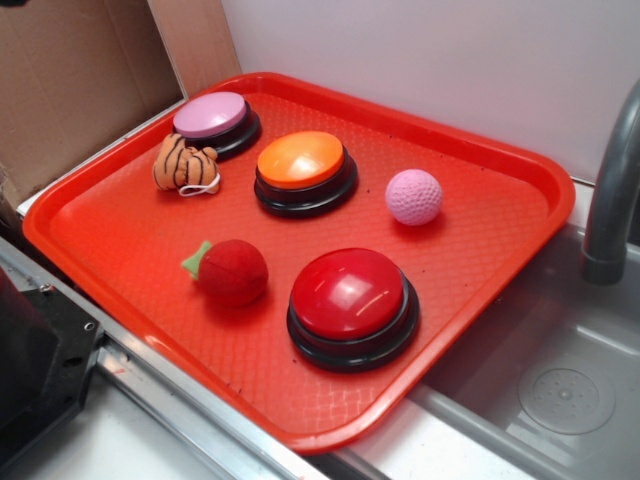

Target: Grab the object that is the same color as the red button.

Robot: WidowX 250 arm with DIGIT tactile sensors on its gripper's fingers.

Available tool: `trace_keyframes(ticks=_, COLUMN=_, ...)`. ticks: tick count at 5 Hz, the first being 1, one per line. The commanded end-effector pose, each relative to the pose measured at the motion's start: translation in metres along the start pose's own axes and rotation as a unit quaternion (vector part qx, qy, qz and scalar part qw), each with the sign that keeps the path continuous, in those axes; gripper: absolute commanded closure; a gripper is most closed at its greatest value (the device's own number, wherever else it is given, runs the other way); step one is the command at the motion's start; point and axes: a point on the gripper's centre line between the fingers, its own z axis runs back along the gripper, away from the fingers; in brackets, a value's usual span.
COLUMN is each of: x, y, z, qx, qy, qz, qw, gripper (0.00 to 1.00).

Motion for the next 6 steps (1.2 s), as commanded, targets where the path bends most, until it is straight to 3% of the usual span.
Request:
trace_keyframes(ticks=1, x=0.0, y=0.0, z=0.0, qx=0.0, qy=0.0, qz=0.0, qw=1.0, gripper=0.0)
trace_keyframes(ticks=4, x=0.013, y=-0.003, z=-0.051, qx=0.008, qy=-0.015, qz=-0.163, qw=0.987, gripper=0.0)
trace_keyframes(ticks=5, x=0.005, y=-0.008, z=-0.073, qx=-0.022, qy=-0.033, qz=-0.264, qw=0.964, gripper=0.0)
trace_keyframes(ticks=6, x=0.005, y=-0.012, z=-0.103, qx=-0.032, qy=-0.036, qz=-0.347, qw=0.937, gripper=0.0)
